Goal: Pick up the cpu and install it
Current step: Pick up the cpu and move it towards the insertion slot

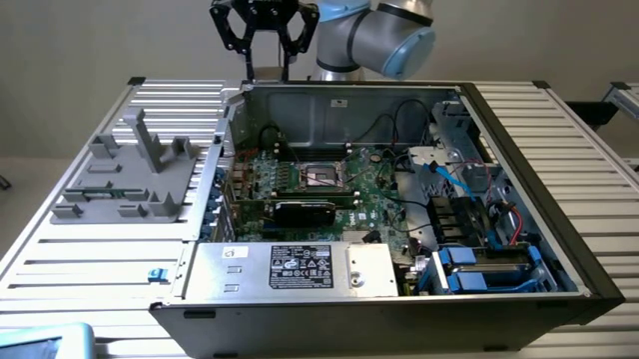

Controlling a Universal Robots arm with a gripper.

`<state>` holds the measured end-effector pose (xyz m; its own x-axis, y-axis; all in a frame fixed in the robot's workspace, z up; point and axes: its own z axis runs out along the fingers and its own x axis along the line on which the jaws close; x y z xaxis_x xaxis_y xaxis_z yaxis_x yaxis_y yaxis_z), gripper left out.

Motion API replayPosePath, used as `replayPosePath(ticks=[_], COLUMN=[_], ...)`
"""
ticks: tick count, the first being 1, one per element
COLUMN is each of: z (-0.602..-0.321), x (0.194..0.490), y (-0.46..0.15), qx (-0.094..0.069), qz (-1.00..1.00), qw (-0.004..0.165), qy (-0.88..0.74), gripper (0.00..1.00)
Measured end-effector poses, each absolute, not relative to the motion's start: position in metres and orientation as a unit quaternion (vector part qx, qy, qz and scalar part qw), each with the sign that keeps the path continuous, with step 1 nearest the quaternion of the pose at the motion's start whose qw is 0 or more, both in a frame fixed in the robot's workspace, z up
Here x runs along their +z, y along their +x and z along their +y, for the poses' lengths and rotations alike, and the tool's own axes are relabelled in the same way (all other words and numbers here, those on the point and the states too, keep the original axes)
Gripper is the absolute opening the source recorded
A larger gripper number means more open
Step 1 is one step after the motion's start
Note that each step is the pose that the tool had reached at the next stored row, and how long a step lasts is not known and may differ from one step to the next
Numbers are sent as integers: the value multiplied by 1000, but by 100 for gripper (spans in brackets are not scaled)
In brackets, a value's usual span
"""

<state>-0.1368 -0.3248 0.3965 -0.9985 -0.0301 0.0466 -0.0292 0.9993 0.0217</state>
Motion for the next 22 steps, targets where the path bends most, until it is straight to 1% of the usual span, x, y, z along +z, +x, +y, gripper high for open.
replayPosePath(ticks=[12, 22], z=[-339, -341], x=[388, 376], y=[-120, -100], qx=[-11, -11], qz=[-1000, -1000], qw=[23, 23], qy=[15, 15], gripper=[55, 55])
